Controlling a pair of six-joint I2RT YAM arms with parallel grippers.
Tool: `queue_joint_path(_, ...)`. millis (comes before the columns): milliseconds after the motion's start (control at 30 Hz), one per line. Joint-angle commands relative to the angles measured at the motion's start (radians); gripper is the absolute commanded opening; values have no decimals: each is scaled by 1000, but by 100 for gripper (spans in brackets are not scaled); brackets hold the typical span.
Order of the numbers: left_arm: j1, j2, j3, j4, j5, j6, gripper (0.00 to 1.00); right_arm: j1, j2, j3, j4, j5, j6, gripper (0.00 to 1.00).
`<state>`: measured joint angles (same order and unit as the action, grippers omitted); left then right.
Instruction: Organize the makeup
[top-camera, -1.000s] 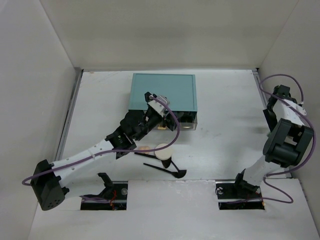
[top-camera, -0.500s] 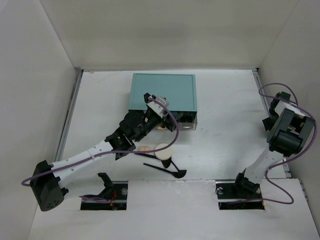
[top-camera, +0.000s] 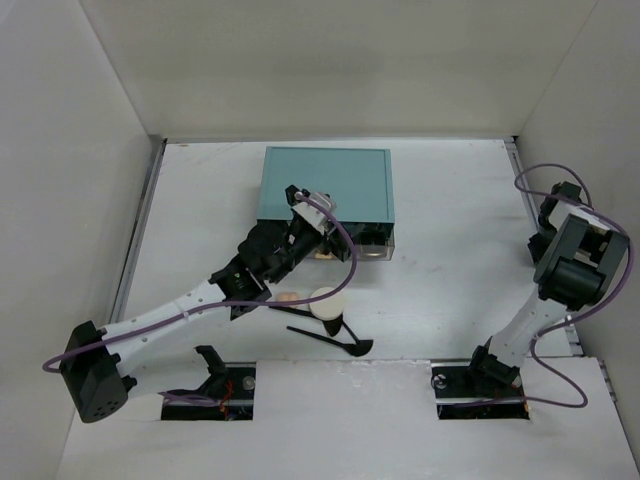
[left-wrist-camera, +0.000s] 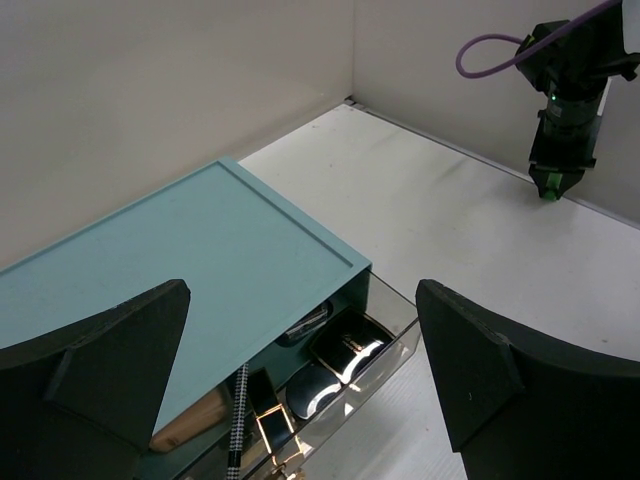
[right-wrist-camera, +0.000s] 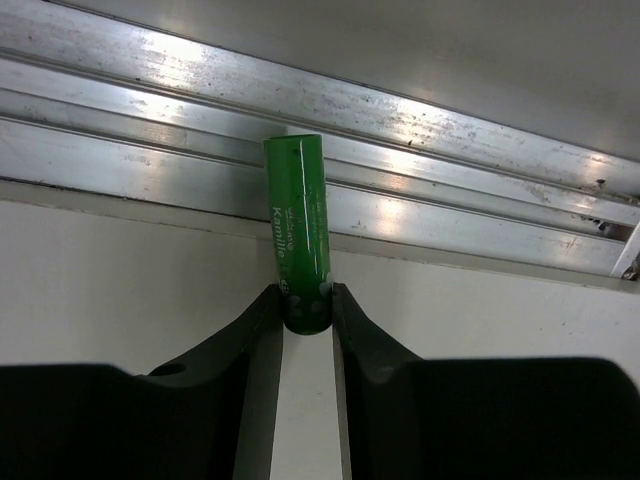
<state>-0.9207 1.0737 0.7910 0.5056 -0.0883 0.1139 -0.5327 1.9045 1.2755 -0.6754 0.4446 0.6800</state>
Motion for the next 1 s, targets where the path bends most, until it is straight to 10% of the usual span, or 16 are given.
queue_joint_path(0, 4, -34, -16, 67, -24, -10, 100, 47, -16, -10, 68, 5, -75, 8)
queue_joint_path(533, -20, -207, -67, -67, -336, -66, 100, 689, -502, 41, 100, -193, -178, 4)
queue_joint_path(767, -42, -250, -26, -316, -660, -244, 100, 1148, -562, 35, 253, -420, -417, 9)
queue_joint_path(967, -59, -311, 23, -623, -798, -465, 100, 1270, -484, 30, 341, -563, -598, 14)
